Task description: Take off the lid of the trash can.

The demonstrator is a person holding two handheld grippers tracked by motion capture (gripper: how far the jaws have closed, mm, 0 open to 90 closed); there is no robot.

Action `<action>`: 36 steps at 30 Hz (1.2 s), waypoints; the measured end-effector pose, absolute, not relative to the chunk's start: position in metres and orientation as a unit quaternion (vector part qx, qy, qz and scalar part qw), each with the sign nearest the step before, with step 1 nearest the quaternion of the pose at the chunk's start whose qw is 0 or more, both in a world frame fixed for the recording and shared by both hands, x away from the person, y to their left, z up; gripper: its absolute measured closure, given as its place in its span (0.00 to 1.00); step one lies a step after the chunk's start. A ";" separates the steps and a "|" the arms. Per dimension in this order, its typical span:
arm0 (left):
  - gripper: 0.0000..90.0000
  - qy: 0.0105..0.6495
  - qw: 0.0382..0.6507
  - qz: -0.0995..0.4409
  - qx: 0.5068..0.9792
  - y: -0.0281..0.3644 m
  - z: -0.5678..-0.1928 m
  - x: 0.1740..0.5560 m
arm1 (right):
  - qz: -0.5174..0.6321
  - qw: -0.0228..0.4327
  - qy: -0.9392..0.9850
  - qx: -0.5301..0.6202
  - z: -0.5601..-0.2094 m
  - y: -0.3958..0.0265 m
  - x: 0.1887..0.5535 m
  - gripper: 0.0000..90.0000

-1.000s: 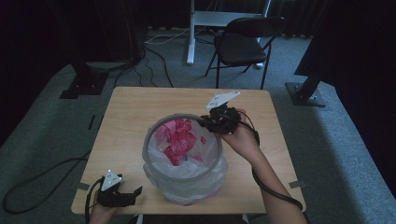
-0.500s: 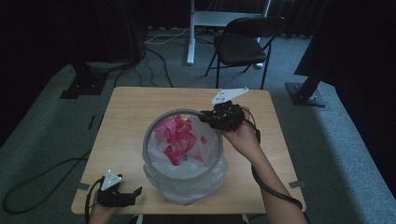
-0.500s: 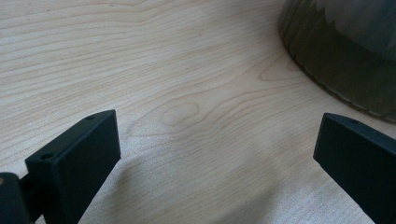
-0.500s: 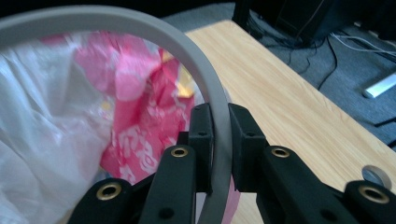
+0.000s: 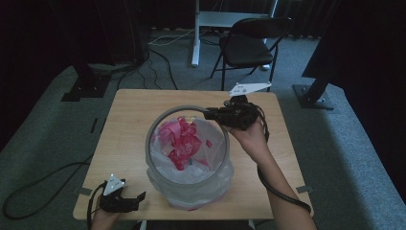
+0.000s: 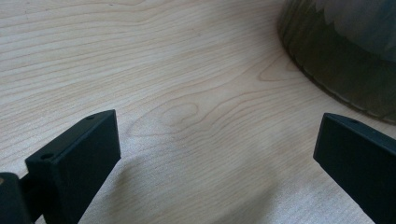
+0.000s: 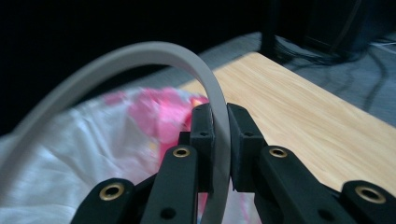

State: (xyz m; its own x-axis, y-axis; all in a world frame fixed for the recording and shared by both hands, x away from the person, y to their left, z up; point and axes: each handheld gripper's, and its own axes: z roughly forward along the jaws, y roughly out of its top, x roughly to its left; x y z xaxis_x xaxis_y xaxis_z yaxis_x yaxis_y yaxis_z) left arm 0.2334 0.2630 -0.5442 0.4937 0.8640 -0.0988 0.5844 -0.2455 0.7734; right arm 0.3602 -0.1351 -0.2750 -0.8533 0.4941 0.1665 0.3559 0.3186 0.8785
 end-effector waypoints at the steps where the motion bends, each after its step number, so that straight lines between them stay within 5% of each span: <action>1: 0.01 0.470 0.394 0.176 0.770 0.263 -0.544 0.233 | 0.530 0.056 0.805 0.263 -0.274 -0.137 0.360 0.91; 7: 0.01 0.471 0.393 0.177 0.770 0.263 -0.544 0.233 | 0.545 0.040 0.793 0.269 -0.271 -0.146 0.360 0.91; 36: 0.01 0.473 0.388 0.175 0.771 0.261 -0.546 0.235 | 0.559 0.110 0.736 0.365 -0.263 -0.241 0.353 0.91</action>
State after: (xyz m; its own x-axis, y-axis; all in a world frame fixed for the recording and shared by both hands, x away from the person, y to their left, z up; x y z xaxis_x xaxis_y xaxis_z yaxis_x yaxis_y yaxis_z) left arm 0.2348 0.2608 -0.5455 0.4903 0.8661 -0.0970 0.5939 -0.2506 0.7645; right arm 0.3526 -0.2406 -0.2628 -0.7101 0.6595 0.2465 0.4145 0.1085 0.9036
